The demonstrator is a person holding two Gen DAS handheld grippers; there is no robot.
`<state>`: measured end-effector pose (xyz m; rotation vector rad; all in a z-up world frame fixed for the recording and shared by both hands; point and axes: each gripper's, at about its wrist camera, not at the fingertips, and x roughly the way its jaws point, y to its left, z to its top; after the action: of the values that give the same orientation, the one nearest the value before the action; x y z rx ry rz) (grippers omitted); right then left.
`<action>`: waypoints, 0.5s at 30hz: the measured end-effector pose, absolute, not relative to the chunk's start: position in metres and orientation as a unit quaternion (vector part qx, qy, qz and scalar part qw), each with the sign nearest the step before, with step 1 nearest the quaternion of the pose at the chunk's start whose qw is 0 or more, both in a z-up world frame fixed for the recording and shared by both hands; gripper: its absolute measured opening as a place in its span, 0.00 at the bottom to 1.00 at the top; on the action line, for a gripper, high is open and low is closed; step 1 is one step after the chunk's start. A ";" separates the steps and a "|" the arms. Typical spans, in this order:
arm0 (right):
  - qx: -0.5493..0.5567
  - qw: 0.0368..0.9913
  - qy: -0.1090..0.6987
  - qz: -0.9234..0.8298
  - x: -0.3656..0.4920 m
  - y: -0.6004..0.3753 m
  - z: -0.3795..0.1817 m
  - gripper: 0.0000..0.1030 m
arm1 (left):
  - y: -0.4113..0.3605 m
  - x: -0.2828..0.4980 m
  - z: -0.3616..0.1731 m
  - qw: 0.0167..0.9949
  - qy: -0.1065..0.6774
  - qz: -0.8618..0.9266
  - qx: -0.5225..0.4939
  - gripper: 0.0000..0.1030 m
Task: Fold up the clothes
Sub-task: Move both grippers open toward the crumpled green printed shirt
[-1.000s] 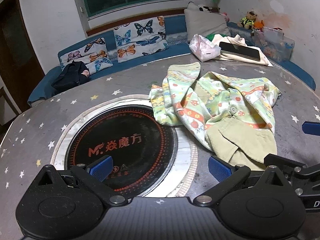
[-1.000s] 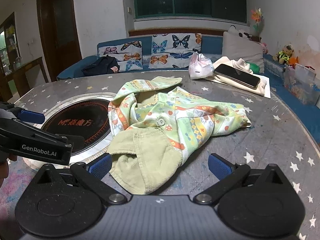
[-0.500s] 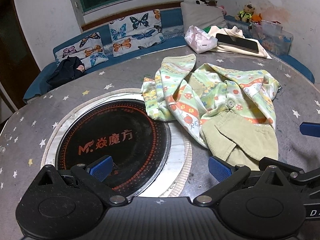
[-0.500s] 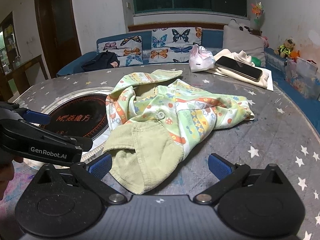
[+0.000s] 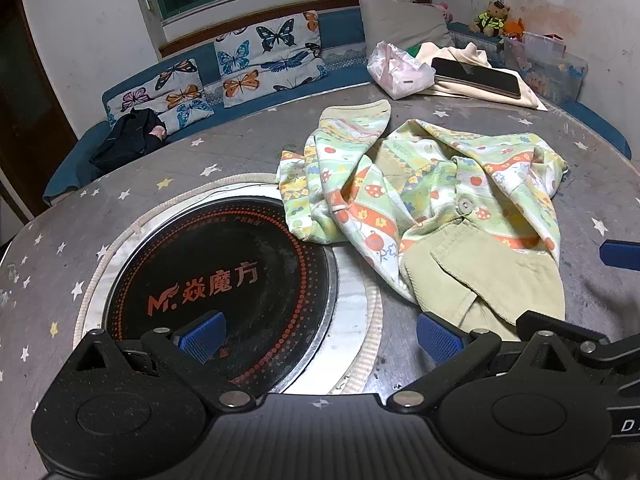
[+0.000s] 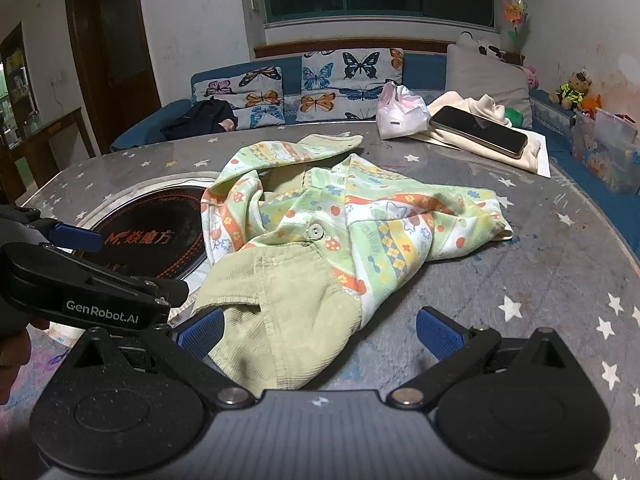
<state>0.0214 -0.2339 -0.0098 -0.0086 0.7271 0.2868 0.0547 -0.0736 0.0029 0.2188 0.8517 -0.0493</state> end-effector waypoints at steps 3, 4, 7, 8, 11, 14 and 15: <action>-0.005 0.924 0.355 0.139 0.025 -0.234 -0.009 1.00 | -0.075 0.058 0.003 0.904 0.412 -0.024 0.109 1.00; -0.006 0.924 0.355 0.139 0.026 -0.235 -0.009 1.00 | -0.076 0.059 0.003 0.904 0.412 -0.023 0.111 1.00; -0.006 0.925 0.354 0.138 0.031 -0.235 -0.008 1.00 | -0.078 0.065 0.005 0.904 0.410 -0.022 0.116 1.00; -0.006 0.926 0.352 0.138 0.033 -0.235 -0.008 1.00 | -0.079 0.067 0.005 0.905 0.409 -0.022 0.116 1.00; -0.007 0.927 0.349 0.138 0.039 -0.235 -0.007 1.00 | -0.080 0.074 0.007 0.906 0.407 -0.022 0.117 1.00; -0.010 0.928 0.347 0.137 0.046 -0.235 -0.006 1.00 | -0.081 0.082 0.009 0.906 0.406 -0.022 0.117 1.00; -0.012 0.928 0.347 0.136 0.048 -0.235 -0.005 1.00 | -0.082 0.085 0.009 0.906 0.406 -0.021 0.118 1.00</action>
<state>0.0478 -0.2349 -0.0054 -0.0241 0.7112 0.2784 0.0846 -0.0816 0.0092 0.2431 0.8386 -0.0434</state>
